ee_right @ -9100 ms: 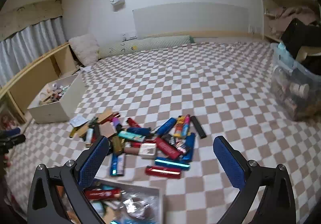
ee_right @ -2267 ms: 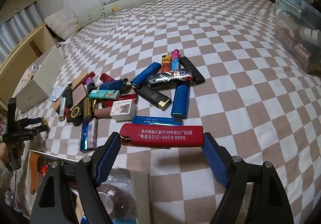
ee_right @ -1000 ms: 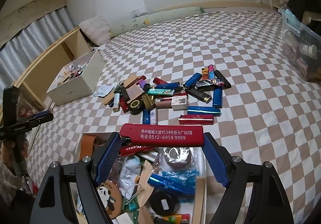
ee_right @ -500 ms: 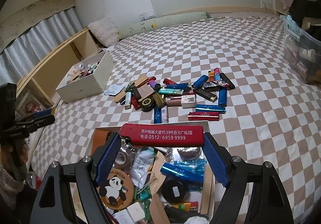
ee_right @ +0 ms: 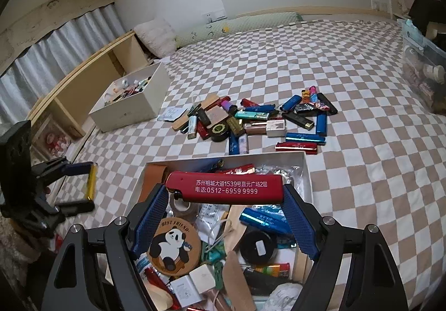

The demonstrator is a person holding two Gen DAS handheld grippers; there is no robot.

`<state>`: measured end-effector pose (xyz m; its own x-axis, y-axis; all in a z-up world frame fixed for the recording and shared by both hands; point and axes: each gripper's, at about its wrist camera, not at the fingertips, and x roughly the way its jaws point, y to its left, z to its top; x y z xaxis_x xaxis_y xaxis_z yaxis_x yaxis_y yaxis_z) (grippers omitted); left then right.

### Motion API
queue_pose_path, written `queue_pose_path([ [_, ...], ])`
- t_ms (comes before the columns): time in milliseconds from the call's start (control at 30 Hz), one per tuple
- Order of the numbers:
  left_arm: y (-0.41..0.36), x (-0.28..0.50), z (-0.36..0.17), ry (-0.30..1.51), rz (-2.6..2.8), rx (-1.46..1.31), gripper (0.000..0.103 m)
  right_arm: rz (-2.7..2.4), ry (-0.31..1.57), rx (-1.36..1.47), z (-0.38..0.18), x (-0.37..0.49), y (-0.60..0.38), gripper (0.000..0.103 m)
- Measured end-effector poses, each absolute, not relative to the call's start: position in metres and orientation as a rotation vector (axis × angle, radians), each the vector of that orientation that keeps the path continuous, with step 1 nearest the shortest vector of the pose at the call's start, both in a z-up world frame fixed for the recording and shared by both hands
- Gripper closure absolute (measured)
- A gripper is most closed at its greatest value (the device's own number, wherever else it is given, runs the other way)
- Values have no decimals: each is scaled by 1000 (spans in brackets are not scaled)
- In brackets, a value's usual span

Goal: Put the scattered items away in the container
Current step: 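Carry both lighters over the open box and open the left tool, dropping the gold lighter, then lower the red lighter into the box and open the right tool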

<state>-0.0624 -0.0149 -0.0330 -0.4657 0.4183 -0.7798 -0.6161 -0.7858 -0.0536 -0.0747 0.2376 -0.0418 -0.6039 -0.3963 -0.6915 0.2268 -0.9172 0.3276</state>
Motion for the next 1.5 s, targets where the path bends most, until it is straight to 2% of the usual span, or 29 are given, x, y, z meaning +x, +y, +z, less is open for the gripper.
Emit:
queue_pose_path([
  [633,6,-23,-90,702,1856,-1158,22,-2391,-106,1234,-54,-61,199,21],
  [1167,6,-20,-123,774,1728,-1275,22,-2325,-41,1266,-64,-58,176,21],
  [1200,6,-21,-123,766,1732,-1276,21,-2322,-39,1268,-65,-59,175,21],
  [1300,4,-25,-119,731,1747,-1275,11,-2309,-27,1273,-68,-58,171,21],
  [1500,1,-27,-111,690,1773,-1264,11,-2256,74,1270,-72,-55,155,21],
])
